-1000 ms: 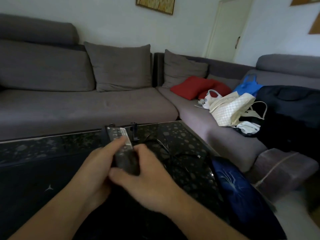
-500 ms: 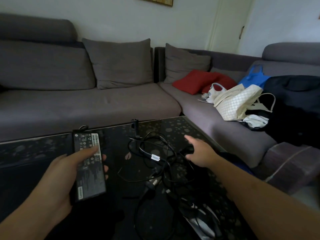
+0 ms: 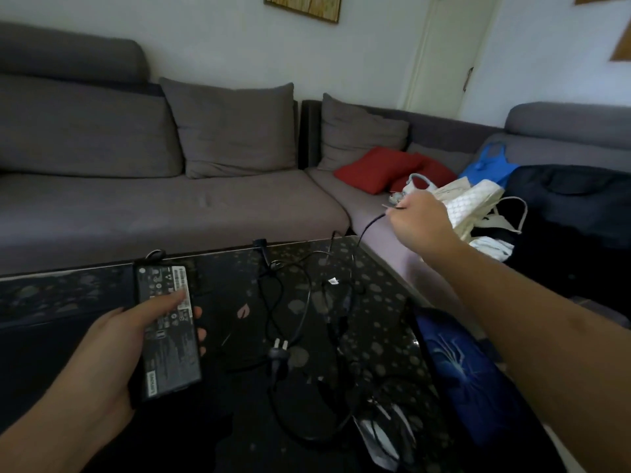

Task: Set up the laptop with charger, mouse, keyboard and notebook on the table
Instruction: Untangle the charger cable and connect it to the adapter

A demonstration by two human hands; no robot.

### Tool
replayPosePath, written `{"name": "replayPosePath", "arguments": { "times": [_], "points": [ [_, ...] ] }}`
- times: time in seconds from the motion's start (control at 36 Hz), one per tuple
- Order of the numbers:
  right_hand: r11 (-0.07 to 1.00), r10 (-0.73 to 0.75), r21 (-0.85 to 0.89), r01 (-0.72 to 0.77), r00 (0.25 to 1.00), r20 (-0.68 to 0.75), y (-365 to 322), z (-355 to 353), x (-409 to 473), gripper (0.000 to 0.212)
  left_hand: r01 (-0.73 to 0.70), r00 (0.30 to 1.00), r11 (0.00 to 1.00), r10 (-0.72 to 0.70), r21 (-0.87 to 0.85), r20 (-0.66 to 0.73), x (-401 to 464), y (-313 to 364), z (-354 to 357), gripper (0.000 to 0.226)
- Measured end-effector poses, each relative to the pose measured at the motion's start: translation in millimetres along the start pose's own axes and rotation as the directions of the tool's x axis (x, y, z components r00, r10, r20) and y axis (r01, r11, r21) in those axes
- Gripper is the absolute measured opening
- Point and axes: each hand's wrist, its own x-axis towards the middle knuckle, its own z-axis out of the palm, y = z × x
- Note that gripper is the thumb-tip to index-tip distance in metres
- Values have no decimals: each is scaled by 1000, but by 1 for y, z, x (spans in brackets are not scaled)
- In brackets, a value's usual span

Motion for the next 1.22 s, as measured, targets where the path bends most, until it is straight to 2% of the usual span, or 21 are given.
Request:
{"name": "replayPosePath", "arguments": {
  "times": [0.06, 0.11, 0.17, 0.25, 0.31, 0.39, 0.44, 0.5, 0.58, 0.67, 0.75, 0.83, 0.89, 0.94, 1.06, 1.11, 1.17, 1.22],
  "points": [
    [994, -100, 42, 105, 990, -99, -16, -16, -2, 14, 32, 999, 999, -32, 10, 9, -4, 3, 0, 44],
    [983, -129, 103, 152, 972, -197, -28, -27, -5, 9, 43, 998, 999, -43, -3, 41, -12, 6, 3, 55],
    [969, -146, 159, 187, 960, -238, -39, -36, -9, 14, 32, 998, 999, -31, -19, 58, -23, 9, 6, 60],
    [924, -44, 346, 164, 943, -329, -51, -50, -11, 22, 5, 999, 1000, -5, 10, 41, -44, 16, 13, 54],
    [842, 48, 519, 148, 938, -344, -60, -58, -10, 22, -28, 999, 999, 28, 39, 20, -56, 19, 13, 52],
    [758, 50, 608, 234, 910, -412, -75, -73, -7, 22, -50, 999, 997, 50, 54, -3, -66, 21, 12, 58],
    [696, 30, 648, 310, 889, -458, -87, -83, -7, 24, -45, 999, 998, 45, 52, -8, -70, 23, 8, 50],
    [709, -57, 615, 345, 897, -438, -102, -87, -7, 24, -16, 1000, 999, 17, 51, -24, -73, 26, 3, 50],
    [802, -240, 480, 355, 928, -285, -112, -75, -11, 28, 40, 999, 998, -39, 43, -24, -72, 22, -11, 69],
    [799, -214, 485, 355, 922, -324, -114, -67, -13, 31, 56, 998, 998, -57, 43, 14, -72, 15, -24, 83],
    [798, -234, 491, 349, 931, -281, -118, -65, -15, 33, 38, 999, 998, -39, 53, 25, -88, 19, -19, 68],
    [789, -266, 490, 371, 925, -272, -128, -68, -14, 36, 12, 1000, 999, -12, 46, 3, -107, 25, -10, 74],
    [761, -291, 500, 413, 907, -305, -138, -76, -11, 42, -25, 1000, 997, 25, 68, -5, -116, 28, -8, 58],
    [709, -254, 562, 427, 897, -361, -151, -85, -8, 51, -28, 999, 995, 31, 92, -35, -120, 30, -9, 44],
    [612, -228, 633, 474, 872, -433, -172, -99, -15, 63, -4, 999, 996, 8, 93, -42, -123, 26, -15, 43],
    [612, -261, 660, 435, 899, -351, -180, -92, -23, 73, 5, 999, 996, -2, 88, -34, -125, 26, -20, 40],
    [592, -265, 733, 333, 940, -214, -184, -76, -34, 82, 4, 1000, 997, -1, 75, -30, -125, 26, -23, 39],
    [493, -225, 854, 167, 972, -60, -186, -58, -50, 81, -10, 1000, 998, 11, 60, -16, -128, 27, -24, 37]
  ]
}}
